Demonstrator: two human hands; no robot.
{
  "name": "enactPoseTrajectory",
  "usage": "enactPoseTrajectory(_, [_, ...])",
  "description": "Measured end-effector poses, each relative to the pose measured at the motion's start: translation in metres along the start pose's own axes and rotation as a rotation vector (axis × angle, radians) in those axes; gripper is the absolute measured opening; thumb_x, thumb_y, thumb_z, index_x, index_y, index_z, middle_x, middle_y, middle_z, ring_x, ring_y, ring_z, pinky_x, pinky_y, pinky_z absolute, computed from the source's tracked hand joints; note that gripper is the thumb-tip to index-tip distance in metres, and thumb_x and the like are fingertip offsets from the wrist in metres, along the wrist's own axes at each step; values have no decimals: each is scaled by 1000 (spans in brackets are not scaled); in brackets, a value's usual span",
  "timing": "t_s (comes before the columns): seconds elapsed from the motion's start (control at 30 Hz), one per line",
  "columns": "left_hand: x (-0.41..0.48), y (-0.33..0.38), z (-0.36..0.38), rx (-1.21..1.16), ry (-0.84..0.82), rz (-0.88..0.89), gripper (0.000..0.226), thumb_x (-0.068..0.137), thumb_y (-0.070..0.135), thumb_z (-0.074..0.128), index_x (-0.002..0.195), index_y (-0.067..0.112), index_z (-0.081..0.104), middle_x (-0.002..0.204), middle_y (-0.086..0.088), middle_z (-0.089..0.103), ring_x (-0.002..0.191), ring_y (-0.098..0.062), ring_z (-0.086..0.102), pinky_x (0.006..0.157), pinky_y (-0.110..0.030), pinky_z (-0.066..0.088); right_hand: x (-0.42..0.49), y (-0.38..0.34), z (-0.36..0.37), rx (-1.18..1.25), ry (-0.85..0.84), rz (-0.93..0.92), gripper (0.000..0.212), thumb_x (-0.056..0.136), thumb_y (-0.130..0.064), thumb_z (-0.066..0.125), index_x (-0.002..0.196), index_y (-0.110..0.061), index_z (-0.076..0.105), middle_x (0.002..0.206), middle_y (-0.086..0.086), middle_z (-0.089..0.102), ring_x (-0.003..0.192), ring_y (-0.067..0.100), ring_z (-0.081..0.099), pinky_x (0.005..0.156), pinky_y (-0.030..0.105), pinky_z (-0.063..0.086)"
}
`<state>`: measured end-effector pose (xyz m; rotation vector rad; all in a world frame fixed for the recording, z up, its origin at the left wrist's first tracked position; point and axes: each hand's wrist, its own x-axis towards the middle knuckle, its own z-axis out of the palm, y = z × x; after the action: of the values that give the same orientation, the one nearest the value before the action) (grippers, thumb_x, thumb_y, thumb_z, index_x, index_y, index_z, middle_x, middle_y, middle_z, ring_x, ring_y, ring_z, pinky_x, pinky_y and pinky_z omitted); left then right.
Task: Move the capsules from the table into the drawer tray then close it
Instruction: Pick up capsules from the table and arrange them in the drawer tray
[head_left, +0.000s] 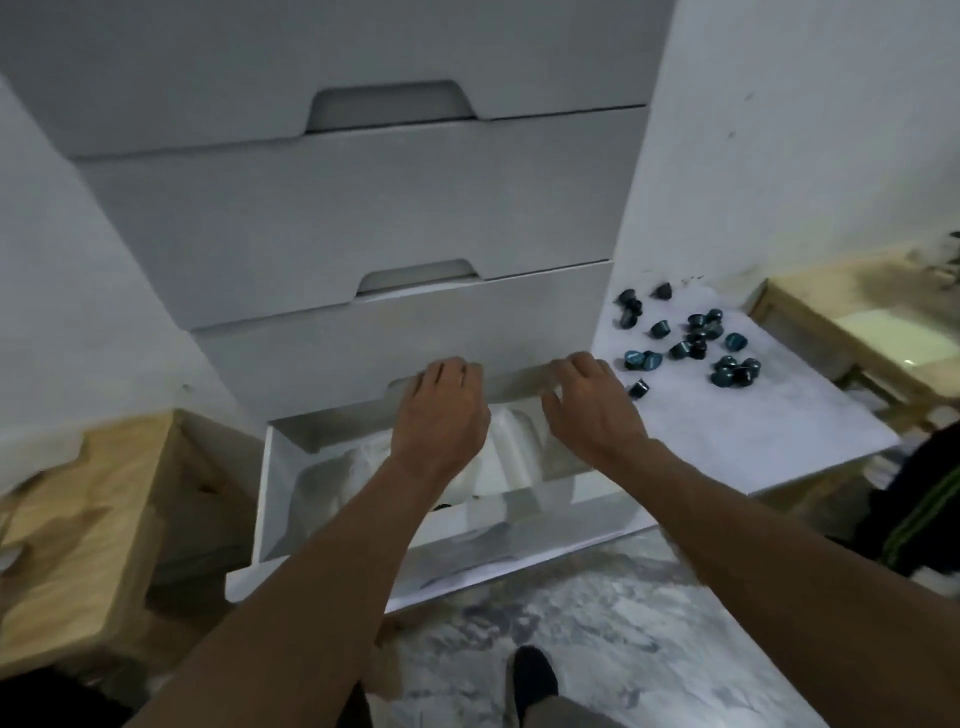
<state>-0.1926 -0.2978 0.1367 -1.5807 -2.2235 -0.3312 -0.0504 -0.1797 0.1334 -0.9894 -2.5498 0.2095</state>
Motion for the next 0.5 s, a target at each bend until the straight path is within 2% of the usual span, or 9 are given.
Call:
enactPoseTrajectory(0.17, [26,33,-19,-21,159,145,19,82,19,57,98,8,61,95,-10,64,83,-28,61,76,-36,51,-23,34,-47,-39,121,56,36,93,-25,53,121,-3,56,118,18,60,105,36,55,89,41,46])
enactPoseTrajectory(0.27, [39,57,-26,-47,182,181,16,81,22,56,92,11,60,87,-8,63,77,-26,60,70,-33,51,-32,55,-68,-78,153,100,32,93,-25,53,117,-4,58,116,16,61,104,33,56,88,40,46])
enactPoseTrajectory(0.37, [49,83,-31,-55,200,240,15,73,21,66,84,12,60,80,-7,61,70,-26,59,64,-32,50,-41,75,-88,-97,179,127,27,92,-20,53,110,-2,60,109,14,62,99,30,56,84,37,46])
enactPoseTrajectory(0.5, [63,120,-26,-72,226,286,19,71,21,70,86,12,63,79,-6,63,68,-24,60,63,-30,50,-49,112,-105,-85,177,181,34,95,-27,49,122,-7,55,123,10,58,110,26,54,91,36,46])
